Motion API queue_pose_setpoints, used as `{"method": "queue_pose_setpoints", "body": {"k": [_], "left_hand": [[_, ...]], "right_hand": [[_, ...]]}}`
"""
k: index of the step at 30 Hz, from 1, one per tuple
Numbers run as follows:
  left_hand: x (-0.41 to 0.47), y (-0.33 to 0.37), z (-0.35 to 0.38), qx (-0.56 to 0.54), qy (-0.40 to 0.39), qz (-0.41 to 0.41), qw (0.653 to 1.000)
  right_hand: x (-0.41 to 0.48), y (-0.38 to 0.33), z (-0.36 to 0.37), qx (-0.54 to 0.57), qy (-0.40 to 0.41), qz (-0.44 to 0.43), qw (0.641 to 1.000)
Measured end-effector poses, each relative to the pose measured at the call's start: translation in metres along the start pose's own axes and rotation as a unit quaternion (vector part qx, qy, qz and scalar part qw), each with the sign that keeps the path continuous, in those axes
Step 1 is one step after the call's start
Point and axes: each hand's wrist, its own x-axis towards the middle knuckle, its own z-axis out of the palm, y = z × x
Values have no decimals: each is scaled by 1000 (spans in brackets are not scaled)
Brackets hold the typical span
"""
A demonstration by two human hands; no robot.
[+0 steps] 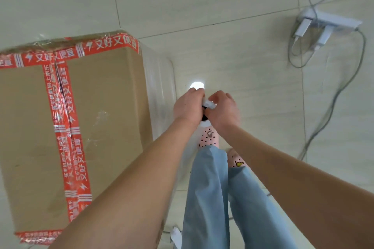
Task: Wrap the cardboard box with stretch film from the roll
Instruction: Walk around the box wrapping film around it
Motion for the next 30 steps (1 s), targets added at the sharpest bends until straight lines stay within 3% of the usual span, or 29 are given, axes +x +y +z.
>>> {"method": "queue_pose_setpoints", "body": {"k": [5, 11, 14, 16, 19, 23, 27, 30], "left_hand": [[14, -4, -11, 33, -18, 29, 999], [24, -12, -25, -99, 14, -133, 986], [26, -22, -35, -141, 6, -197, 970], [27, -23, -40, -98, -6, -177, 979], [33, -16, -43, 7, 9, -53, 999], [51, -5, -50, 124, 11, 71, 990], [64, -5, -59, 121, 5, 65, 991], [69, -10, -61, 60, 10, 3, 998]], "right_hand": [[9, -12, 1, -35, 6, -18, 999], [26, -42, -1, -59, 16, -62, 996], [32, -52, 3, -65, 28, -34, 997], [34, -57, 3, -62, 30, -19, 997], [37, -60, -2, -60, 29, -17, 998], [42, -62, -9, -75, 30, -31, 996], [47, -68, -13, -79, 39, -38, 995], [51, -75, -13, -65, 51, -38, 996]]}}
